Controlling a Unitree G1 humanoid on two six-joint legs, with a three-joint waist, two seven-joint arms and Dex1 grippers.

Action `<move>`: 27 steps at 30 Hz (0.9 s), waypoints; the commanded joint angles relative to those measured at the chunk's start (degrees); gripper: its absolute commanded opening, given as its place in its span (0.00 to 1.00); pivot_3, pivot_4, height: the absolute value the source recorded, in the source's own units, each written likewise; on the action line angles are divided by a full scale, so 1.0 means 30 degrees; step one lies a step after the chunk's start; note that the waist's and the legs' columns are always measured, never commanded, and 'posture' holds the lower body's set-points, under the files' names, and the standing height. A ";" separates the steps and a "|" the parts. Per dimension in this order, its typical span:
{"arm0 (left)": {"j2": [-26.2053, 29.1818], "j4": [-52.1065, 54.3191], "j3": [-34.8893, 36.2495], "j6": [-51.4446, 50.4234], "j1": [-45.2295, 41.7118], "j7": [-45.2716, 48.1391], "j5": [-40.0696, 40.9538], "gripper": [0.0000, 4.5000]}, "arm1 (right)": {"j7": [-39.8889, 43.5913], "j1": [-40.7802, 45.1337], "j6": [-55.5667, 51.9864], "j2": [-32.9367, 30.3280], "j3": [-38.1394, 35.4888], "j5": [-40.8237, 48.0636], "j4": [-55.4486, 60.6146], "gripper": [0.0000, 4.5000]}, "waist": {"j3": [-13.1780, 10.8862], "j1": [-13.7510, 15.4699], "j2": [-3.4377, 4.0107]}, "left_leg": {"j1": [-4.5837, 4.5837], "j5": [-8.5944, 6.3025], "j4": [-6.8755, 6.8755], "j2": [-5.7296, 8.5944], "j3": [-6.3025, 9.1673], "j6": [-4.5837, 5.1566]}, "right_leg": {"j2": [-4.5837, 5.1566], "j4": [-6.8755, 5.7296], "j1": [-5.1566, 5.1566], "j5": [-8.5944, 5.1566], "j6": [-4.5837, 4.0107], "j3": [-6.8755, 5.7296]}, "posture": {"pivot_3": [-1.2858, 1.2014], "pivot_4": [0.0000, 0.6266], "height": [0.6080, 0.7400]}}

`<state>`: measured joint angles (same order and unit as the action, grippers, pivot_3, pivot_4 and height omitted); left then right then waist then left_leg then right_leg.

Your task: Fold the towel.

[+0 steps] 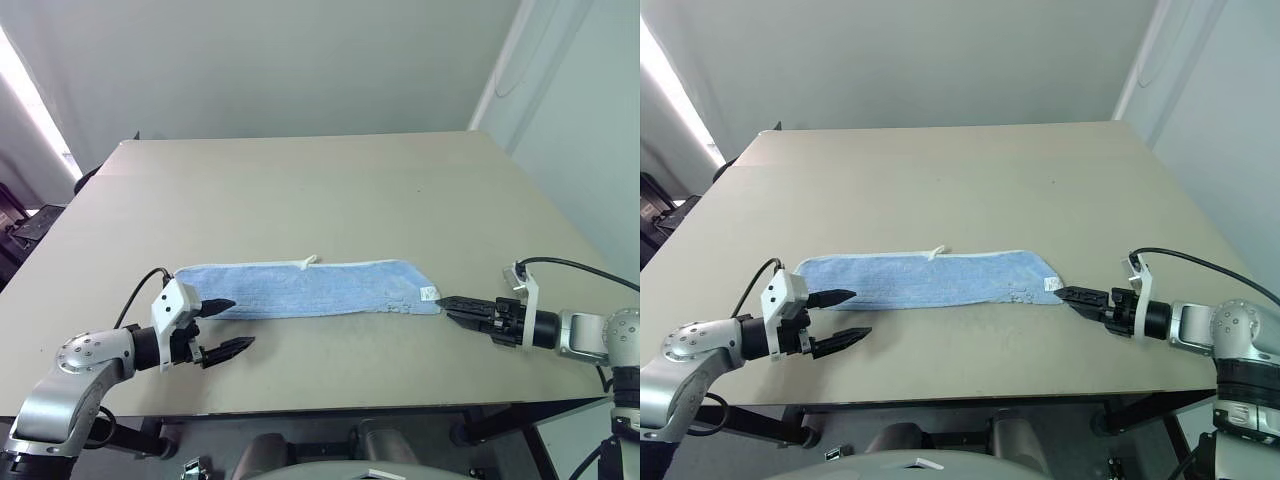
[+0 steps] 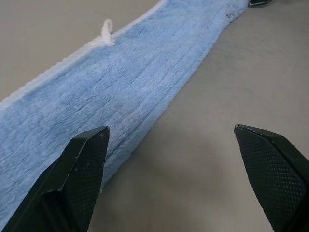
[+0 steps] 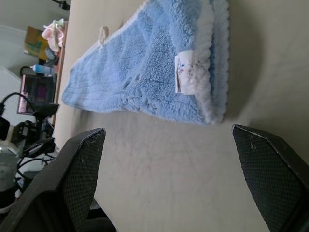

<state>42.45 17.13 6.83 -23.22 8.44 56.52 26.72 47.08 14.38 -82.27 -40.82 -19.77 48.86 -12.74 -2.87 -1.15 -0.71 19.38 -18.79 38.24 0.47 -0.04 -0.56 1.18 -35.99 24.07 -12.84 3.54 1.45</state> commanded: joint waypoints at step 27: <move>0.0074 -0.0710 -0.0739 0.0584 -0.1401 -0.0027 -0.1195 0.97 | -0.3757 0.3421 0.1873 0.3429 -0.1269 -0.1120 -0.3591 0.98 | 0.0035 -0.0525 -0.0048 | -0.0114 0.0001 0.0025 -0.0078 -0.0005 0.0000 | -0.0154 0.0050 -0.0147 0.0028 -0.0050 0.0128 | 0.52 0.00 1.00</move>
<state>42.71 14.59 4.83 -22.66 5.40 56.30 23.19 38.38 23.21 -79.04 -31.25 -22.14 47.04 -22.78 -2.77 -2.72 -0.86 18.97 -18.79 38.31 0.23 -0.06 -0.55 0.72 -35.80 23.56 -12.76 3.39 1.84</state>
